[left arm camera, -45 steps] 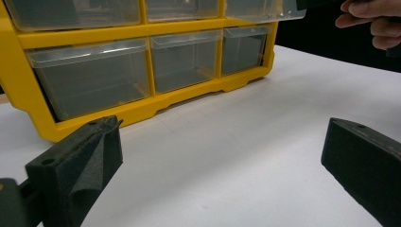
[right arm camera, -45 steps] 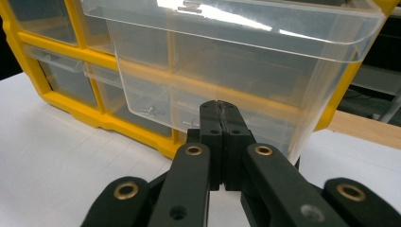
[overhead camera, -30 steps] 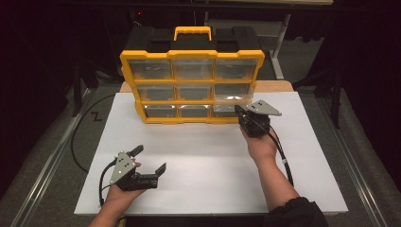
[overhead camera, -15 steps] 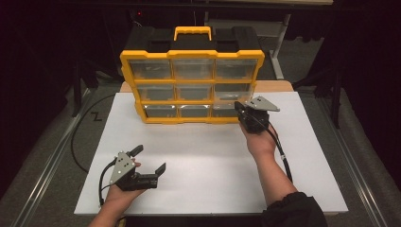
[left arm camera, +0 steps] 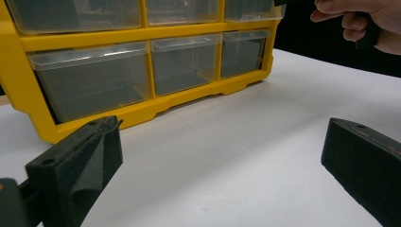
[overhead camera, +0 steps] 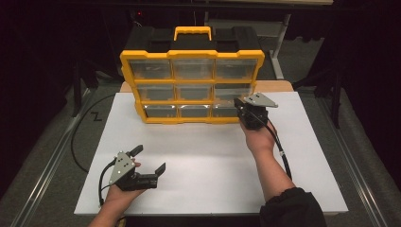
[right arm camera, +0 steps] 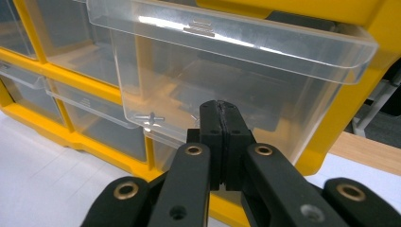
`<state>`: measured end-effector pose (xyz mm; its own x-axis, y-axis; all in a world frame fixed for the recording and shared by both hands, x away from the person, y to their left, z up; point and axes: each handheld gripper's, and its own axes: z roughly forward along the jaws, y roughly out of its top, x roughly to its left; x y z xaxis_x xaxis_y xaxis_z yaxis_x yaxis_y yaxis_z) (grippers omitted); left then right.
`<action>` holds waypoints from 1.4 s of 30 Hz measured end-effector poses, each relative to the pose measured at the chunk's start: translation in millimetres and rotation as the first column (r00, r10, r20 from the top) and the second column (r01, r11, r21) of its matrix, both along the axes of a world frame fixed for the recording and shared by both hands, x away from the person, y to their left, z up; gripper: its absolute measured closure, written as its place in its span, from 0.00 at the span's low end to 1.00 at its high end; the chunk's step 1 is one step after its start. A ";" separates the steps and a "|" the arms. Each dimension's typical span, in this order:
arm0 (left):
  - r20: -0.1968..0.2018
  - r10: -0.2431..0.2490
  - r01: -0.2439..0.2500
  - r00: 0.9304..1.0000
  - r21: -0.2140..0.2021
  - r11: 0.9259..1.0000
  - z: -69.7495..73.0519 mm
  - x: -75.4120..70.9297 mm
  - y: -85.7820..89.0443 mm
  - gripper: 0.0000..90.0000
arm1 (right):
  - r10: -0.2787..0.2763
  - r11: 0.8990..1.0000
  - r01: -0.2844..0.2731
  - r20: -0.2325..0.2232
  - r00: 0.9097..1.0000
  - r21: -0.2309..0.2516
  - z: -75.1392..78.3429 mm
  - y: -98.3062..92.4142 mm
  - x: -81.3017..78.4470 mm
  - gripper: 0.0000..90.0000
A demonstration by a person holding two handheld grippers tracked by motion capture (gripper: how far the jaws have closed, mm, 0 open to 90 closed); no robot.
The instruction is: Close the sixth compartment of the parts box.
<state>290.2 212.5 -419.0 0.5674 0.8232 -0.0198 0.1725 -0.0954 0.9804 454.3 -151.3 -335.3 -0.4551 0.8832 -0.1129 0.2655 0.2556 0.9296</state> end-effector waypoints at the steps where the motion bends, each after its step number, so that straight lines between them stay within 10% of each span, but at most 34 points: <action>1: 0.000 0.000 0.000 1.000 0.000 1.000 0.0 0.0 0.1 0.00 | -0.002 1.000 0.002 0.000 1.000 0.001 -0.1 0.3 0.7 1.00; 42: -0.002 0.003 -0.003 1.000 -0.008 1.000 0.0 0.5 1.0 0.00 | -0.017 1.000 0.017 -0.003 1.000 -0.006 1.7 6.6 19.3 1.00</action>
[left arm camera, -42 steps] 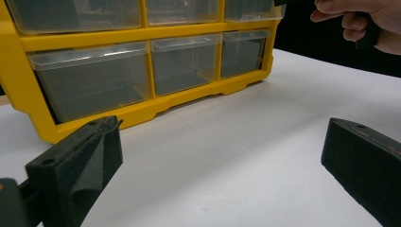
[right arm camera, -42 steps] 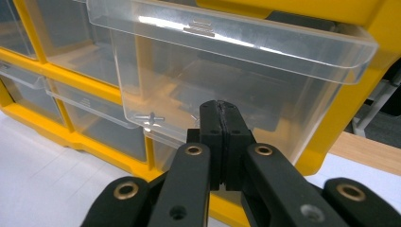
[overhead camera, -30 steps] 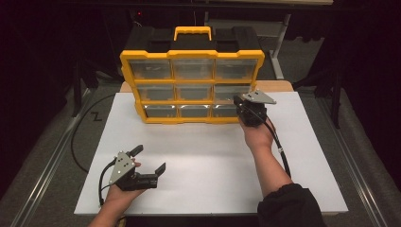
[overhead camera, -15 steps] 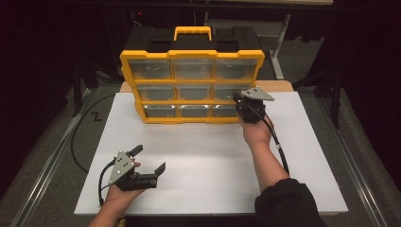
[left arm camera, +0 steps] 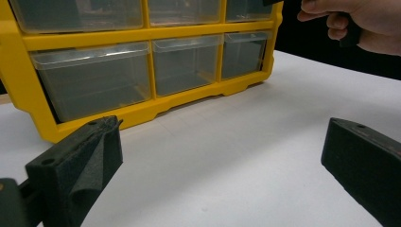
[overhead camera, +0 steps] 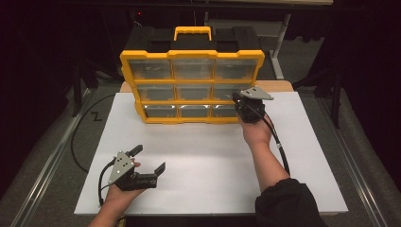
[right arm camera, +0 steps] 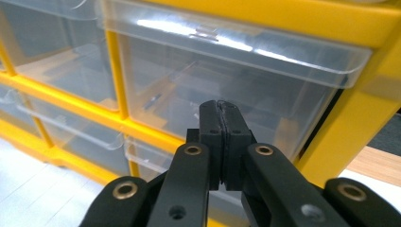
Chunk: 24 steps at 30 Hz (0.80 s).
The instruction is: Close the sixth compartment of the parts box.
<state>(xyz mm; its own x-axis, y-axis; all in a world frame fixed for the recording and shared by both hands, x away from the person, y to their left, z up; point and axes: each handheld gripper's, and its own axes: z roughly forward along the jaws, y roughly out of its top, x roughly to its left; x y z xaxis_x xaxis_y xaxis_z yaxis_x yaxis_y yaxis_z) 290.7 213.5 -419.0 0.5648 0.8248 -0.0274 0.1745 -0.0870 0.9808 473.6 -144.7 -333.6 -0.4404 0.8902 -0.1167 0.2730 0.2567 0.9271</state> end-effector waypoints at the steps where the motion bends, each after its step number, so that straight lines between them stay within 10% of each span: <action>1: 0.000 0.000 0.000 1.000 0.000 1.000 0.0 0.0 -0.2 0.00 | 0.006 1.000 -0.006 -0.001 1.000 -0.004 -0.6 -0.4 -1.4 1.00; 24: 0.002 0.000 0.000 1.000 0.007 1.000 -0.3 0.5 -1.1 0.00 | 0.104 0.995 -0.104 -0.045 0.994 0.002 -14.9 -16.7 -51.4 0.84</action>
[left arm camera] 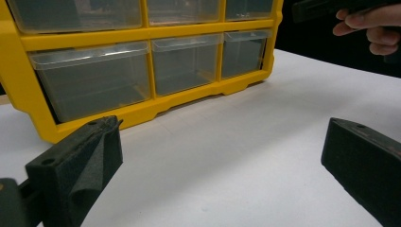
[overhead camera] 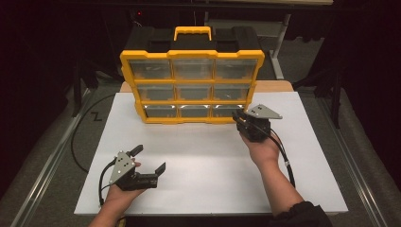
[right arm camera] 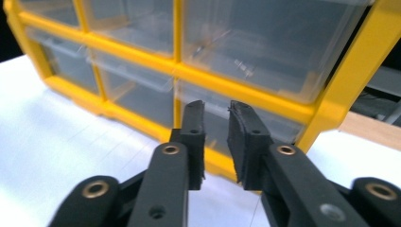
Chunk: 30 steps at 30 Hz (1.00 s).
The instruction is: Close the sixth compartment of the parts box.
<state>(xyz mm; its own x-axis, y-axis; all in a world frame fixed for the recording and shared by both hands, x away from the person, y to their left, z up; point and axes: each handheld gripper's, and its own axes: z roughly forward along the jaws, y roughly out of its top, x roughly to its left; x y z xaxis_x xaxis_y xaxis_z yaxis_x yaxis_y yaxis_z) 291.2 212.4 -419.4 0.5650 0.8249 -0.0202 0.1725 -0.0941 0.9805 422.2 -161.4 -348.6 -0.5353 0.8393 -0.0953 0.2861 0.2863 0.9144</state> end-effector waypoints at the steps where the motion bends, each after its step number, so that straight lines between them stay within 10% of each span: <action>1: 0.000 0.000 0.000 1.000 0.000 1.000 0.0 0.0 0.0 0.00 | 0.007 1.000 -0.007 0.002 1.000 -0.001 -1.2 -0.8 -2.6 0.82; 30: -0.002 0.027 -0.027 1.000 0.017 0.999 -0.4 -0.2 4.6 0.00 | 0.108 0.992 -0.106 -0.030 0.994 0.074 -39.4 -62.5 -101.4 0.08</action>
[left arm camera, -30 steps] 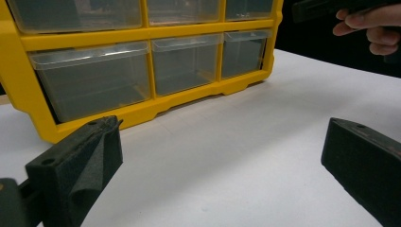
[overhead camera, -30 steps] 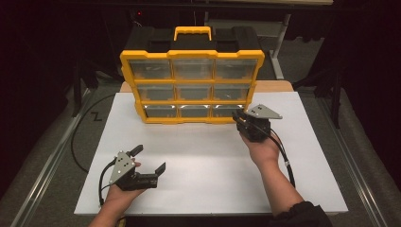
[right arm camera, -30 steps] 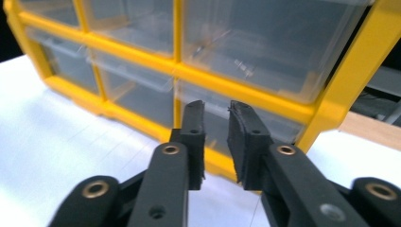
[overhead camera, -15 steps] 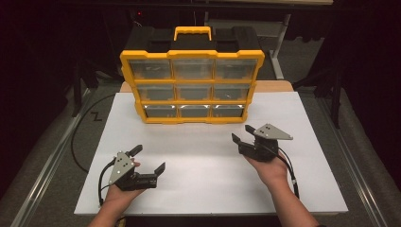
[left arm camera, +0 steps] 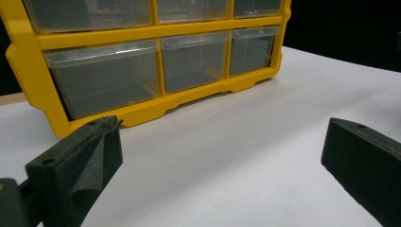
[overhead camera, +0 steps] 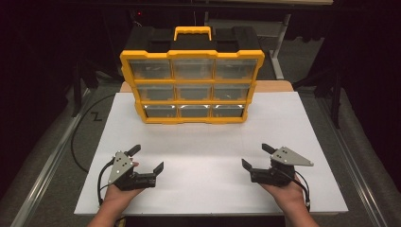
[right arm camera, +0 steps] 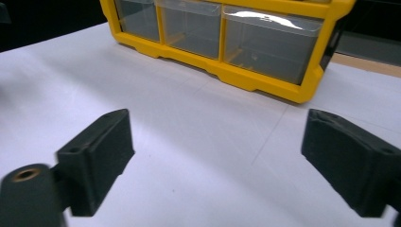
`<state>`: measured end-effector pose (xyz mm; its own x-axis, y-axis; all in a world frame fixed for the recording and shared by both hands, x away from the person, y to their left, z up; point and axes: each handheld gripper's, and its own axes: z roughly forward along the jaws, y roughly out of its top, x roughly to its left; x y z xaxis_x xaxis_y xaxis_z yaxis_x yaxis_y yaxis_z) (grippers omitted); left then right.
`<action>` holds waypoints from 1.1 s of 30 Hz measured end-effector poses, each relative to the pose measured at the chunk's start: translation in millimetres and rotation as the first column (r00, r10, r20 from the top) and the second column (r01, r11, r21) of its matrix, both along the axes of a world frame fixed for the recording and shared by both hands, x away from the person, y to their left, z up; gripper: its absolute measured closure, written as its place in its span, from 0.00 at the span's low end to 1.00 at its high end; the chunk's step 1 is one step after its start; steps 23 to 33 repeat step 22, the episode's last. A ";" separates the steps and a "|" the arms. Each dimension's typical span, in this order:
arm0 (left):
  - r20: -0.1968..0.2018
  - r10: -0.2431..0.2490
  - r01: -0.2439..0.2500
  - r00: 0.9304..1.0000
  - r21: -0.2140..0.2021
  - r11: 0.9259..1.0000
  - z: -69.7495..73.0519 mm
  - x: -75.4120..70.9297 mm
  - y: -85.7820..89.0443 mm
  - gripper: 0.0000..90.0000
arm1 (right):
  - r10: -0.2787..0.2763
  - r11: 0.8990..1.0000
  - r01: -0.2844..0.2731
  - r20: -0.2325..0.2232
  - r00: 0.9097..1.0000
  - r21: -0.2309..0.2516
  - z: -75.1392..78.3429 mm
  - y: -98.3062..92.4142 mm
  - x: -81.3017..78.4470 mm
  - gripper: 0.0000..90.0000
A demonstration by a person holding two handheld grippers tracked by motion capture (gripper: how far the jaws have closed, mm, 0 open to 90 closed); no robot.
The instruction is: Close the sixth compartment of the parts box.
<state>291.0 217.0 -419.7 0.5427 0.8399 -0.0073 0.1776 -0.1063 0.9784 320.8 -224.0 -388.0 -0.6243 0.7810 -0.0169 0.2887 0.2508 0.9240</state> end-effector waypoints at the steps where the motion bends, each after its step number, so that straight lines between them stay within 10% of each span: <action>1: -0.001 0.004 -0.004 1.000 0.000 1.000 -0.1 0.1 0.2 0.00 | -0.005 1.000 0.005 0.009 1.000 -0.002 0.1 -2.9 -2.8 0.05; 33: 0.014 0.003 -0.003 1.000 -0.019 1.000 2.4 -2.8 2.4 0.00 | -0.087 0.996 0.087 0.038 0.996 -0.019 -12.5 -17.0 -8.0 0.01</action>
